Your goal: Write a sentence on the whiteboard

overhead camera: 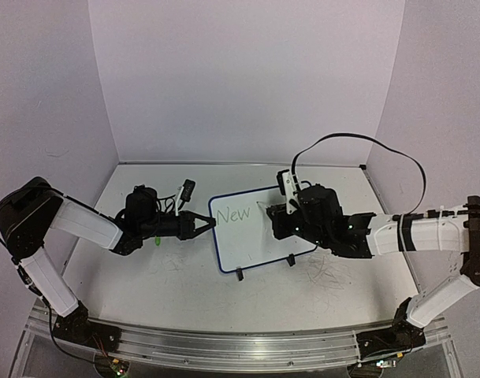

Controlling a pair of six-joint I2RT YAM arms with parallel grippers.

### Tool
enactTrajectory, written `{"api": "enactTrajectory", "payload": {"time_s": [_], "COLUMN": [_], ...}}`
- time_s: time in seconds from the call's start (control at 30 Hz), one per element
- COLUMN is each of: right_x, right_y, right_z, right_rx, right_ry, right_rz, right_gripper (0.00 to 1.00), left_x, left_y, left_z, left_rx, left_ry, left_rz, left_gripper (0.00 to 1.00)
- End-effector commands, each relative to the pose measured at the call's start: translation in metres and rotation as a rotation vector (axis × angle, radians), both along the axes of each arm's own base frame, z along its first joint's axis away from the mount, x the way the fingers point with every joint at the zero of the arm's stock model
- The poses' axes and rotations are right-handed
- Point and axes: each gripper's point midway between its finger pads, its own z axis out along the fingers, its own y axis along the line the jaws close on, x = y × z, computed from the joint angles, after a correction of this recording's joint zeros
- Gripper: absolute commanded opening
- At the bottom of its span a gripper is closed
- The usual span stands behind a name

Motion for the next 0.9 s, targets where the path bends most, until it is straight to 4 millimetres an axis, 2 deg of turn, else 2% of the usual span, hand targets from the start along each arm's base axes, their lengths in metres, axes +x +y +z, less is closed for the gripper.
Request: {"api": "enactTrajectory", "payload": {"time_s": [0.0, 0.27, 0.4, 0.53, 0.87], "right_x": [0.011, 0.011, 0.006, -0.005, -0.008], "right_y": [0.003, -0.006, -0.001, -0.004, 0.008], "right_z": [0.018, 0.015, 0.026, 0.038, 0.015], "right_rx": [0.045, 0.032, 0.057, 0.109, 0.08], "right_ry": [-0.029, -0.018, -0.027, -0.049, 0.014], "right_rz": [-0.048, -0.087, -0.039, 0.003, 0.051], "right_gripper": [0.0, 0.0, 0.0, 0.0, 0.0], "left_x": [0.002, 0.001, 0.002, 0.001, 0.001], "left_y": [-0.003, -0.002, -0.003, -0.003, -0.003], "left_z": [0.019, 0.019, 0.019, 0.019, 0.02], "left_rx": [-0.022, -0.02, -0.02, -0.021, -0.023], "left_ry": [-0.036, -0.036, -0.035, -0.036, -0.036], "left_rz": [-0.004, -0.002, -0.004, -0.005, -0.007], "left_gripper": [0.0, 0.0, 0.0, 0.0, 0.0]}}
